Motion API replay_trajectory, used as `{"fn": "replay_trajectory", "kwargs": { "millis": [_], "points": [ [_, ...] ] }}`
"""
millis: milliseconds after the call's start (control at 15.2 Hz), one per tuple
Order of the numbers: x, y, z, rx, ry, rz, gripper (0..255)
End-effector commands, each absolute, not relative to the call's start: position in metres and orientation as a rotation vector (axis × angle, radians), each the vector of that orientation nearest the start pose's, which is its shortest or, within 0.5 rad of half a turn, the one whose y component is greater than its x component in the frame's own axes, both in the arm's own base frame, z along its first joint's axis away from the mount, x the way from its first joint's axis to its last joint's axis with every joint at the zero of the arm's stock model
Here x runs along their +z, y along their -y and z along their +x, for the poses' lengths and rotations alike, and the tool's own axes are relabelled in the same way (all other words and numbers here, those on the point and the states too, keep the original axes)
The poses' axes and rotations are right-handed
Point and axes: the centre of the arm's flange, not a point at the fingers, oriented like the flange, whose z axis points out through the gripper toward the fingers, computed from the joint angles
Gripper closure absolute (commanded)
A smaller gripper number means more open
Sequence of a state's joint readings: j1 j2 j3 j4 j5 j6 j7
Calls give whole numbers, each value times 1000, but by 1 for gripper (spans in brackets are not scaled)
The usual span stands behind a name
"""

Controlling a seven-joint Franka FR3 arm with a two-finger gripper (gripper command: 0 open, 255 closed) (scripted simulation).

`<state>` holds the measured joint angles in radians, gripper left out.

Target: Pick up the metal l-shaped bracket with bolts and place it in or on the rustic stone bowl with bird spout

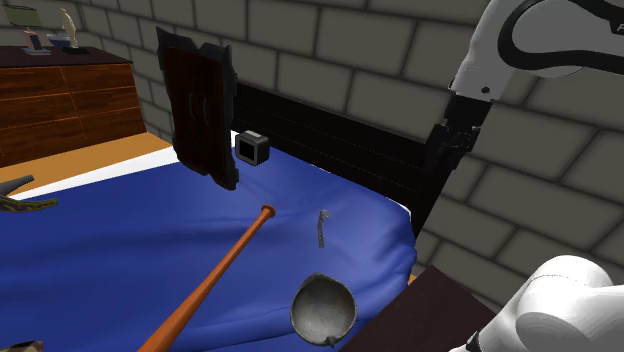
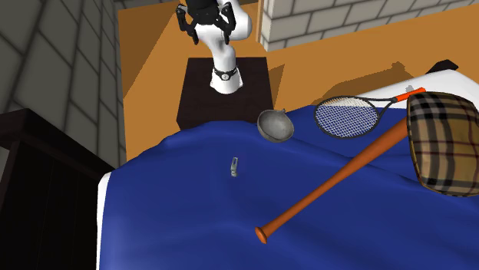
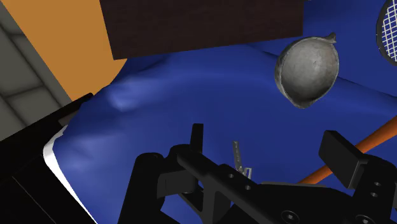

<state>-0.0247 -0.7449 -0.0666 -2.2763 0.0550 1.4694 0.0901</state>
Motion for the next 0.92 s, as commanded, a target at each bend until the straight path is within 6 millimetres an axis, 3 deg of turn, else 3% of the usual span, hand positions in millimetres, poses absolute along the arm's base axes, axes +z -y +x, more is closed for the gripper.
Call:
{"fn": "replay_trajectory", "kwargs": {
  "millis": [0,858],
  "points": [
    [606,29,307,97,-241,-3031,0],
    [474,-8,410,75,-274,-3072,0]
  ]
}}
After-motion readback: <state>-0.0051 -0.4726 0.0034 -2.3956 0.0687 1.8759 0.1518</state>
